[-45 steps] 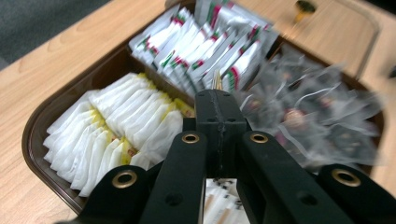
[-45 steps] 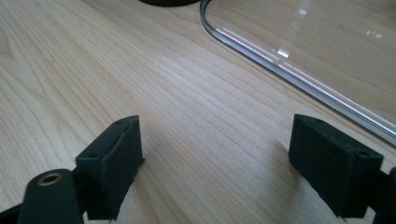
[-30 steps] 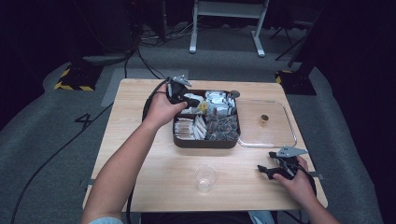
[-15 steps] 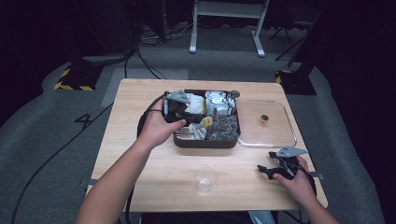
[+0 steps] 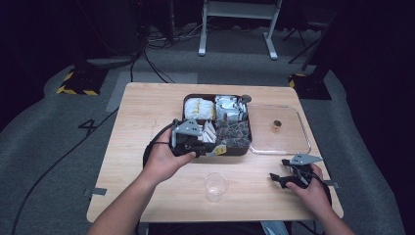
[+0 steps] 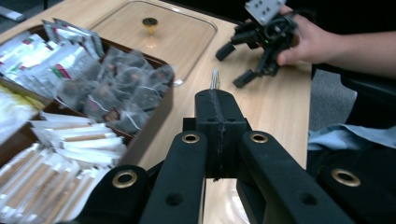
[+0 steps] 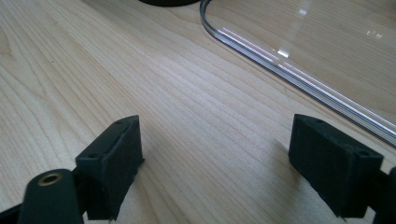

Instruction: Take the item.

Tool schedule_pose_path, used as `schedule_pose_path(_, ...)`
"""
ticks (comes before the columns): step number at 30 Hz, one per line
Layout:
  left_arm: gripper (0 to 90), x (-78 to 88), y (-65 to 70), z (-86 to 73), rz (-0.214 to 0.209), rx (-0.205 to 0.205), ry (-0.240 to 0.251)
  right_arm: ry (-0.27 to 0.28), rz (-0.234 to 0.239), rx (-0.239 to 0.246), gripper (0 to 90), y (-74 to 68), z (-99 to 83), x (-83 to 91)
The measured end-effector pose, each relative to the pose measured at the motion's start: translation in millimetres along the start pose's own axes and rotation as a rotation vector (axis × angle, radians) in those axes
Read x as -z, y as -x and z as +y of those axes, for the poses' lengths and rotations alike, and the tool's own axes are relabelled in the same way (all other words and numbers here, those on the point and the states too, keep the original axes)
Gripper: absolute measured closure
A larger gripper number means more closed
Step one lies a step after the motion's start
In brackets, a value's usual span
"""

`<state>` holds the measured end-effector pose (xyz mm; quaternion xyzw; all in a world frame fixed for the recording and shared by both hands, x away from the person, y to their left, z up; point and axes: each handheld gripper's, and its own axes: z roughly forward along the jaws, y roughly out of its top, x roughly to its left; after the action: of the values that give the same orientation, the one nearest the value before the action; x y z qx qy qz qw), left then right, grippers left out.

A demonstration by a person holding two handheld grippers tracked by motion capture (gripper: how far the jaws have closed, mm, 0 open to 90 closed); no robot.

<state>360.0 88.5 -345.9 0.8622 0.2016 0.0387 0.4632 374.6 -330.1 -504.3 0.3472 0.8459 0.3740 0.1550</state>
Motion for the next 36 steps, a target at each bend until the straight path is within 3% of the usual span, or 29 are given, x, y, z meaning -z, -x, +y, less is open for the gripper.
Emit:
schedule_pose_path(18,90.0,-23.9,35.7,-21.0,-0.08,-0.039,-0.033,0.0,0.0,0.0,17.5,0.0,0.0,0.0)
schedule_pose_path(36,90.0,-33.9,38.8,-39.4,-0.096,-0.029,-0.034,0.0,0.0,0.0,17.5,0.0,0.0,0.0)
